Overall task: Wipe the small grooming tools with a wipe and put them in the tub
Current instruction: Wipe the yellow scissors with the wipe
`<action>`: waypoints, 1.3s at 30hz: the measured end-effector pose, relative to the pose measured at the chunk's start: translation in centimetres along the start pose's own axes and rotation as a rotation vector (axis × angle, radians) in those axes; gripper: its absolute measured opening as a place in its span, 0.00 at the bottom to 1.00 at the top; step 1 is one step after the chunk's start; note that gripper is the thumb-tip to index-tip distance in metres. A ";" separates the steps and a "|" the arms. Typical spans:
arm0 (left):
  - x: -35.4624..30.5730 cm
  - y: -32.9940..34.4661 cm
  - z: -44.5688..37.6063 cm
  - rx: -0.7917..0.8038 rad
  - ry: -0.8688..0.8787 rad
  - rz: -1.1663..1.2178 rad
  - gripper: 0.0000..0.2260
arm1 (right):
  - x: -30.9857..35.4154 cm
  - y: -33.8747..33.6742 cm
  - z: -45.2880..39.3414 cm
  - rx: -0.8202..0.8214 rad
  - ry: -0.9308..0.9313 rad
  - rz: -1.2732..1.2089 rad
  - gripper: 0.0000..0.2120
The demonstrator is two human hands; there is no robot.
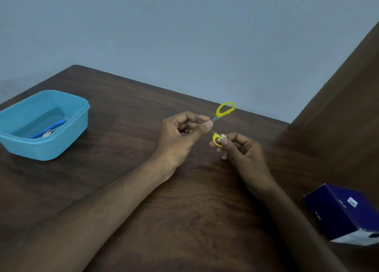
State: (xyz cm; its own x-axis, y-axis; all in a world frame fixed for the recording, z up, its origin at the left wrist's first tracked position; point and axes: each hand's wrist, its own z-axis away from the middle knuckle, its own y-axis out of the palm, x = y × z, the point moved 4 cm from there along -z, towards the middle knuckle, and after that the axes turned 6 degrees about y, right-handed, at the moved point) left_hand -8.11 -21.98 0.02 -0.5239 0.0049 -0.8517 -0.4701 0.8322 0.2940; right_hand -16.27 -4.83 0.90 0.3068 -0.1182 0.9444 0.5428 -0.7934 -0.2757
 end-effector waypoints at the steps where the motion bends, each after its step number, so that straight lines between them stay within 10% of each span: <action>1: 0.0 -0.1 0.0 -0.011 0.002 0.005 0.03 | 0.0 -0.1 -0.1 -0.016 0.008 -0.039 0.11; 19: 0.6 -0.3 0.5 0.153 -0.015 -0.277 0.04 | -0.3 -0.5 -0.4 -0.305 0.139 -0.377 0.06; 39: 0.2 -0.1 0.4 0.107 -0.083 -0.188 0.01 | -0.1 0.8 -0.3 -0.051 0.074 -0.368 0.11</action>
State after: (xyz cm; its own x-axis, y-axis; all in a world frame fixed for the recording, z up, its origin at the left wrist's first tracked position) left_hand -7.91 -21.81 -0.34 -0.3720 -0.1140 -0.9212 -0.4740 0.8766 0.0829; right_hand -16.10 -5.67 0.60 0.0399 0.1390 0.9895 0.5657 -0.8194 0.0923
